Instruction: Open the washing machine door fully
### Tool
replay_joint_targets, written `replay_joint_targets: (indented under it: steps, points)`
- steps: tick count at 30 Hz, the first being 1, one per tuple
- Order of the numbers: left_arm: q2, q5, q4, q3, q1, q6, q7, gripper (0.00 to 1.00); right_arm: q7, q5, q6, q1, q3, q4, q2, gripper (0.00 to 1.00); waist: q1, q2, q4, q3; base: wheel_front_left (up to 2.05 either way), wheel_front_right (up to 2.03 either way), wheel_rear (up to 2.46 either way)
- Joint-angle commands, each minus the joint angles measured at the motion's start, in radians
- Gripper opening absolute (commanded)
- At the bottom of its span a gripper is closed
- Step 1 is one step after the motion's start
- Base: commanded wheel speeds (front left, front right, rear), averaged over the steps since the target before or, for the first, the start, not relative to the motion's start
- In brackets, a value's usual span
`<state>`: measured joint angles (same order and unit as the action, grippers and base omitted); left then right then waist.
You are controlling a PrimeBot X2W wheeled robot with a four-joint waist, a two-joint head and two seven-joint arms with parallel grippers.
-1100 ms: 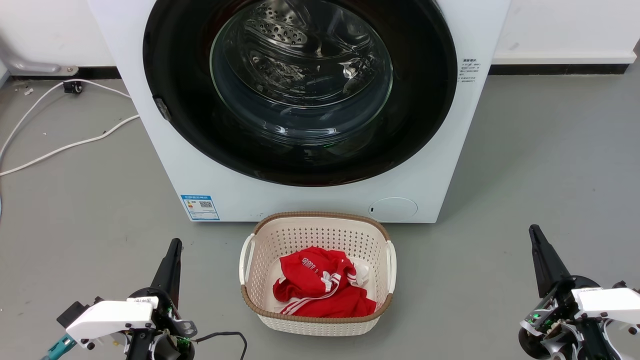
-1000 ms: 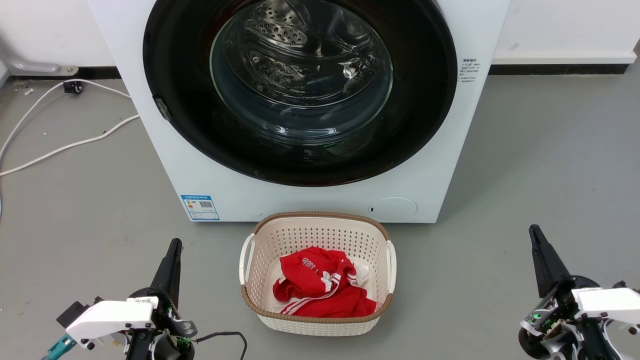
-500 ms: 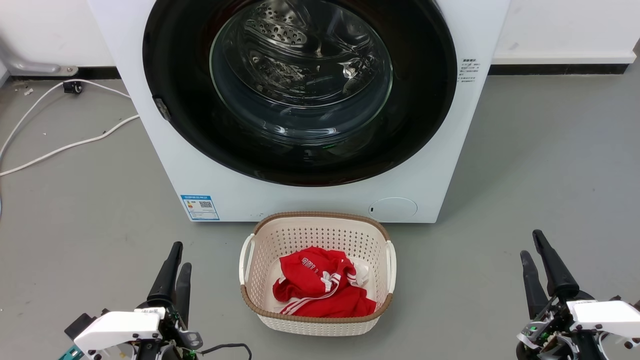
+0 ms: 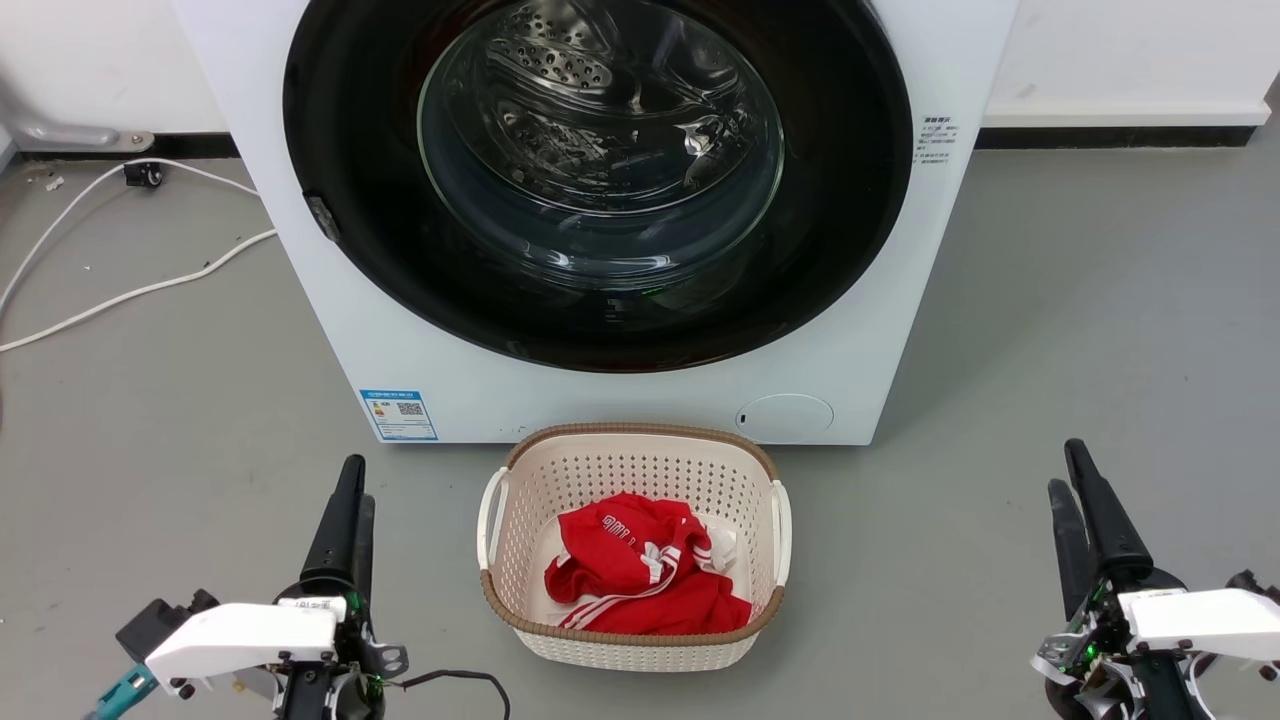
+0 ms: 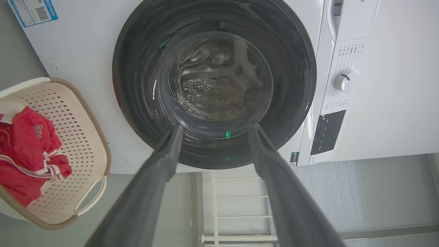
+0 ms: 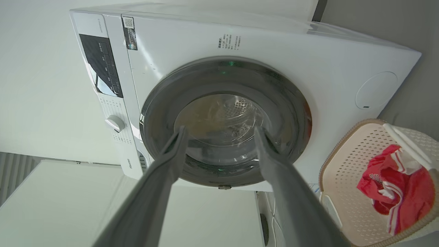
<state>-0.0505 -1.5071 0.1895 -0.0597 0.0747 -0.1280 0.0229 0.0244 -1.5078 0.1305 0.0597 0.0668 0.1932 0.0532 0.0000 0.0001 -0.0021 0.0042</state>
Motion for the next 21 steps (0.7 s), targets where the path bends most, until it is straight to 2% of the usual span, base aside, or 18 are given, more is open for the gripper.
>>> replay_joint_targets:
  steps: [1, 8, 21]
  points:
    - [-0.003, 0.042, -0.033, 0.004, 0.025, -0.002, -0.011, 1.0, -0.013, 0.044, 0.0, 0.009, -0.004, -0.031, 0.002, 1.0, 0.0001, -0.0001, 0.0, 0.0, 0.0, 0.0, 0.0]
    - [-0.003, 0.187, -0.08, 0.013, 0.028, -0.002, -0.04, 1.0, -0.041, 0.244, 0.0, 0.003, -0.014, -0.072, 0.002, 1.0, 0.0, -0.0001, -0.002, 0.001, 0.0, 0.0, 0.0]
    - [-0.003, 0.453, -0.119, 0.036, 0.02, -0.002, -0.084, 1.0, -0.085, 0.539, 0.0, -0.014, -0.04, -0.125, 0.001, 1.0, 0.0, -0.0001, -0.004, 0.003, 0.0, 0.0, 0.0]
